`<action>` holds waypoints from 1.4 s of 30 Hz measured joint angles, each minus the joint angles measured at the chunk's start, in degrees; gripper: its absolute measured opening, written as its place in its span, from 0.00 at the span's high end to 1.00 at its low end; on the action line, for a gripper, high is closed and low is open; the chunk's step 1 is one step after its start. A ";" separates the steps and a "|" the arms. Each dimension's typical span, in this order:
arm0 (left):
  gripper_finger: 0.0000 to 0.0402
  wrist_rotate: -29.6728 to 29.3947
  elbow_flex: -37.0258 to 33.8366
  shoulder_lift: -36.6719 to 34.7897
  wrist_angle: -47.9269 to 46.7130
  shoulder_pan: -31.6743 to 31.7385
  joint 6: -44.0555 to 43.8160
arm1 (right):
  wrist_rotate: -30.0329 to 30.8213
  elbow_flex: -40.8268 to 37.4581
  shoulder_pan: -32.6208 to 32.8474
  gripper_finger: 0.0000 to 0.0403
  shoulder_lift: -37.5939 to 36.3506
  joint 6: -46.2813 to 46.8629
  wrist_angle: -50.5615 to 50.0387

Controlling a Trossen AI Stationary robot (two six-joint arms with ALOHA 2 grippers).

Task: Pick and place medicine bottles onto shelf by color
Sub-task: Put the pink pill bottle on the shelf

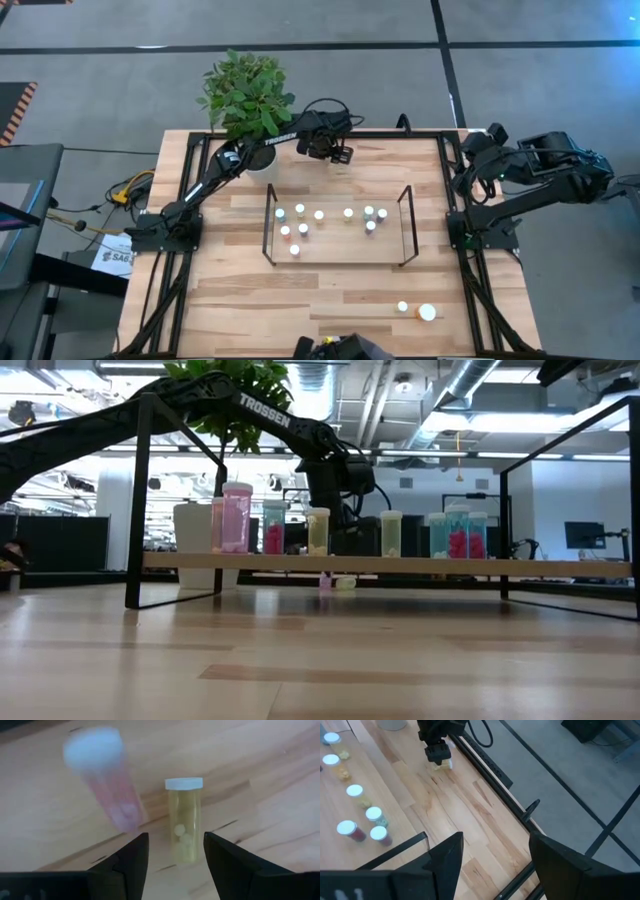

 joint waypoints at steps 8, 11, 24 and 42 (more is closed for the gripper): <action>0.56 0.24 0.00 0.00 0.52 -0.68 1.40 | -0.02 0.01 0.00 0.38 0.00 0.00 -0.01; 0.56 0.80 0.00 0.00 0.61 -1.07 1.38 | -0.02 0.01 0.00 0.38 0.00 0.00 -0.01; 0.56 4.29 0.68 -0.07 4.28 -1.44 2.13 | -0.02 0.01 0.00 0.38 0.00 0.00 0.01; 0.56 0.37 0.68 -0.07 3.68 -0.42 -1.76 | -0.02 0.01 0.00 0.38 0.02 0.00 0.01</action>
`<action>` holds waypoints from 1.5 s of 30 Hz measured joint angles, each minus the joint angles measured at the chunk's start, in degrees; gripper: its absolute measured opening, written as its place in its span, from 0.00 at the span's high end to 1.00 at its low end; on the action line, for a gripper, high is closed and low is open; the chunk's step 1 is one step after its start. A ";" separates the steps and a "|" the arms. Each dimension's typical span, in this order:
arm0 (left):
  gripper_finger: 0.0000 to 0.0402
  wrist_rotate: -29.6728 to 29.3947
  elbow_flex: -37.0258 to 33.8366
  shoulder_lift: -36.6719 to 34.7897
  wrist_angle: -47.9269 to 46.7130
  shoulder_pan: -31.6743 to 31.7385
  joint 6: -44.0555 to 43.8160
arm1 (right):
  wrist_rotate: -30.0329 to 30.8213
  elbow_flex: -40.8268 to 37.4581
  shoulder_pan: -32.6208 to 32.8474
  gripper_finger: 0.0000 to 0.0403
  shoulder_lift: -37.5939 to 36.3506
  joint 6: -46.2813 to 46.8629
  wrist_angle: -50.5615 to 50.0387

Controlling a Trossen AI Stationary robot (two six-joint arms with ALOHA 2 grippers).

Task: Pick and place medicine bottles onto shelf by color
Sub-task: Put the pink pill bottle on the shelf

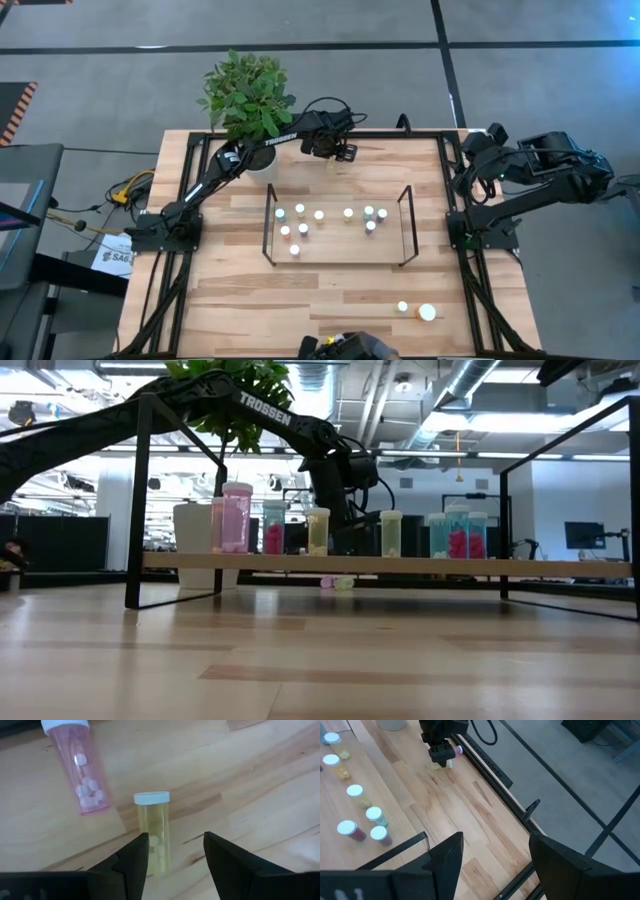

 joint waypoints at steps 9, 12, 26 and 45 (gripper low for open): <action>0.56 2.33 0.00 0.00 -0.03 1.10 3.18 | -0.02 0.00 0.00 0.38 -0.02 0.00 -0.02; 0.56 3.16 0.00 0.00 -0.10 1.62 3.81 | -0.01 -0.01 0.00 0.38 -0.01 0.01 -0.01; 0.56 9.59 0.00 0.00 0.04 3.68 12.01 | -0.02 0.00 0.00 0.38 -0.02 0.00 0.00; 0.56 13.99 -0.02 0.00 -2.51 -1.05 7.48 | 0.00 -0.01 0.00 0.38 -0.01 0.00 -0.01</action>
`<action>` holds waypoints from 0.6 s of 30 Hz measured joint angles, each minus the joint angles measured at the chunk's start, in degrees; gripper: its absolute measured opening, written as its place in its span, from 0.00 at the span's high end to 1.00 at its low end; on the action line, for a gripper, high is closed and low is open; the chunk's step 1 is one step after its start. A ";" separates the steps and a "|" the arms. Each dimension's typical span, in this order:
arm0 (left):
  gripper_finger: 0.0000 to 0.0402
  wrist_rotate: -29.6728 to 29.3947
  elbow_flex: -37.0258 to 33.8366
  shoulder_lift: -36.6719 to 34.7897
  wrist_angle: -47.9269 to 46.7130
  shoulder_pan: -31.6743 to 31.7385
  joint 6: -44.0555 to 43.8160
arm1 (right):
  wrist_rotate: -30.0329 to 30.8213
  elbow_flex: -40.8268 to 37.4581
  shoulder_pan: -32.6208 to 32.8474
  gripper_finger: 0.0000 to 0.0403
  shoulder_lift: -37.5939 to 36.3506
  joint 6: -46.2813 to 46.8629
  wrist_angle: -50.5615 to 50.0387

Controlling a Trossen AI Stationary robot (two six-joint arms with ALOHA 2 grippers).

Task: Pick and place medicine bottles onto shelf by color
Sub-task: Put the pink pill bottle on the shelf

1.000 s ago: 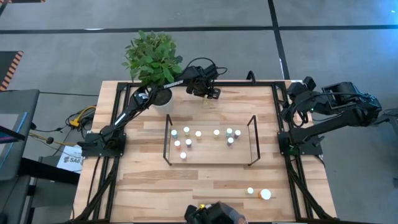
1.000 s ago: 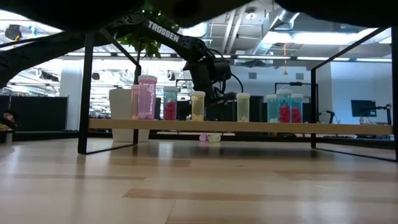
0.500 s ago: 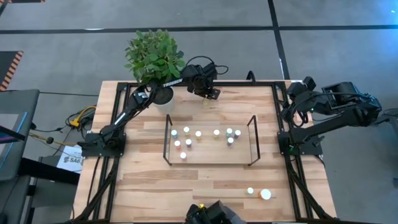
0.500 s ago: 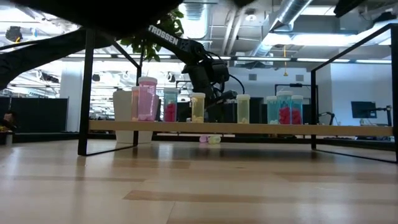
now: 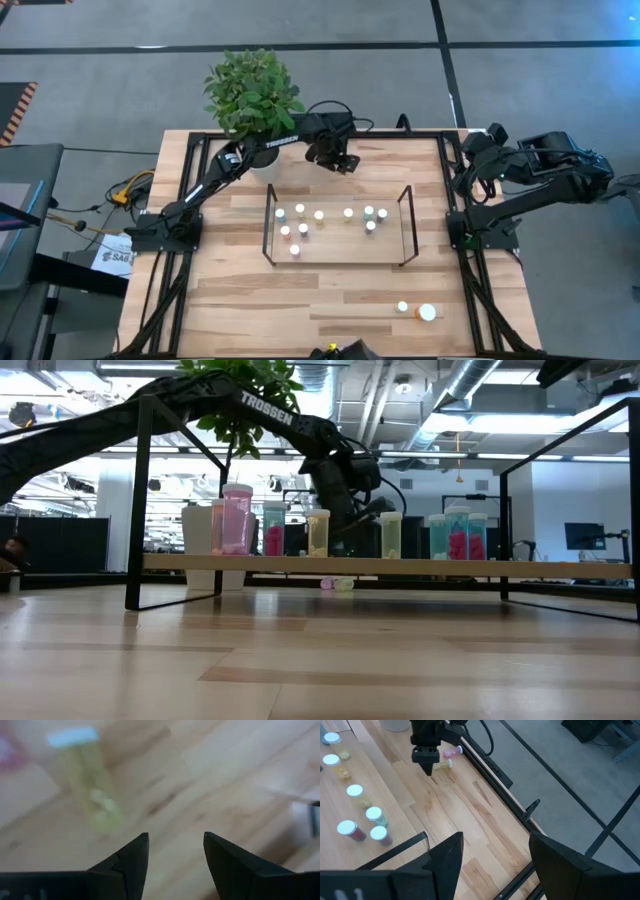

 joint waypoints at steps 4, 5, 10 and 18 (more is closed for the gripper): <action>0.56 5.29 0.00 0.00 2.04 -0.34 -2.10 | -0.01 0.00 -0.01 0.38 -0.01 0.00 0.00; 0.56 5.85 0.00 0.00 2.98 -0.32 -2.42 | -0.01 -0.01 0.00 0.38 -0.01 0.00 -0.01; 0.56 0.33 0.00 0.00 4.79 -0.27 -3.00 | 0.00 -0.01 0.00 0.38 -0.01 0.00 0.01; 0.56 -3.53 0.00 0.00 5.69 -0.29 3.43 | 0.00 0.01 0.00 0.38 -0.01 0.00 0.01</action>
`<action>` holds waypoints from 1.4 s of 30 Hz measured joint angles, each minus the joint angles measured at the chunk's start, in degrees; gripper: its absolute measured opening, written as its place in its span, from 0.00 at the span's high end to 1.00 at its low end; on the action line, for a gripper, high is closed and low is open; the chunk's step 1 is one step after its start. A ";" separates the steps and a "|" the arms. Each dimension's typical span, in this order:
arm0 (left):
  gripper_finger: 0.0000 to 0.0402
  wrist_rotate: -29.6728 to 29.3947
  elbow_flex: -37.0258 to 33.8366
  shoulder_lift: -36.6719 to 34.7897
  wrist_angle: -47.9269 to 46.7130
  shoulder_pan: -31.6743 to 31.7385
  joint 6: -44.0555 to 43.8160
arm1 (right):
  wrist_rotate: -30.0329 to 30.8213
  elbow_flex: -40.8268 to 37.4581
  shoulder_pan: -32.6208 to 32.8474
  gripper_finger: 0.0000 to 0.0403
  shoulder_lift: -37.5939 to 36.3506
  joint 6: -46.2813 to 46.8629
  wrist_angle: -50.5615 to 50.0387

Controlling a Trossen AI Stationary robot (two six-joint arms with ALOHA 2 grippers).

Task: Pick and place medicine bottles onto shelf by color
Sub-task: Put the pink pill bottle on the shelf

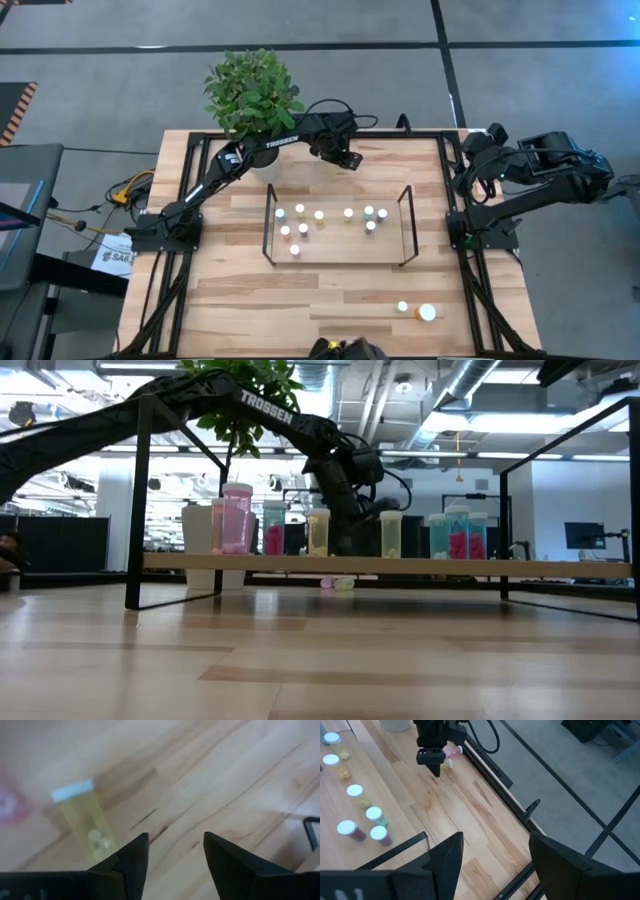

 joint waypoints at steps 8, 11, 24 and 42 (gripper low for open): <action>0.56 -1.72 0.00 0.00 -2.49 1.26 4.59 | 0.00 0.00 0.00 0.38 0.00 0.00 -0.02; 0.56 -3.80 0.00 -0.02 -5.62 2.13 6.44 | -0.02 -0.02 0.00 0.38 0.00 0.00 0.00; 0.56 -14.38 0.00 -0.09 -9.51 3.43 8.19 | 0.00 -0.01 0.00 0.38 0.01 0.00 -0.01; 0.56 -8.54 -2.71 0.00 -6.55 2.24 20.58 | 0.00 -0.02 0.00 0.38 0.02 0.00 0.00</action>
